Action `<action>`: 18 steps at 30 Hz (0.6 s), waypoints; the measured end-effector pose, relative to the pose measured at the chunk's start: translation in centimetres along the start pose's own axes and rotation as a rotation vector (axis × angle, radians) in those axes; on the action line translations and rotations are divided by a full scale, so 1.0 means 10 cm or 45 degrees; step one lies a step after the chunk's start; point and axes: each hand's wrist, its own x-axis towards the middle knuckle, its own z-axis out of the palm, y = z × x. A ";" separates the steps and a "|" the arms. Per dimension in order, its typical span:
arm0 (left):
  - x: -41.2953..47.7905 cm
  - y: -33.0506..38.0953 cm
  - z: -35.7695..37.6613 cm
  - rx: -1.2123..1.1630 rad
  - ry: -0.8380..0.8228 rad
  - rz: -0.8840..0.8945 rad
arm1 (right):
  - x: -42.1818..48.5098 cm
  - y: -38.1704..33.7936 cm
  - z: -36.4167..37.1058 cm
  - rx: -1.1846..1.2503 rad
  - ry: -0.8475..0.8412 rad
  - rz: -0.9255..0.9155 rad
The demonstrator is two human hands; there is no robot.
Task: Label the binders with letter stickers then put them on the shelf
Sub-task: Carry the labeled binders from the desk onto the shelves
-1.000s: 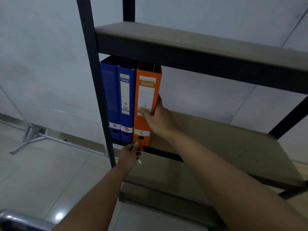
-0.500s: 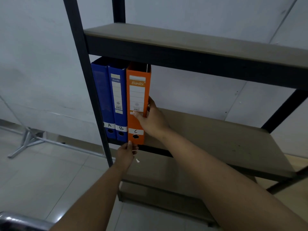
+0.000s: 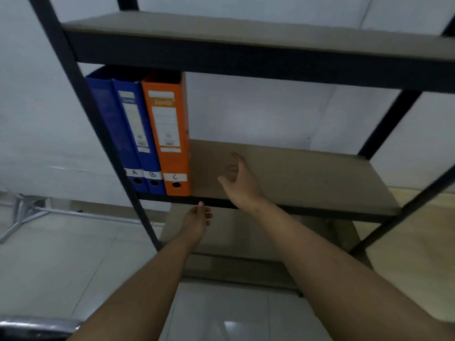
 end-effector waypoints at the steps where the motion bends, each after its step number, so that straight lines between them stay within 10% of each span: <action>1: -0.05 0.02 0.14 0.018 -0.027 0.005 | -0.04 0.14 -0.13 0.005 0.036 0.028; 18: -1.45 0.35 3.15 0.363 -0.492 0.273 | -1.40 1.99 -2.88 0.077 0.626 0.195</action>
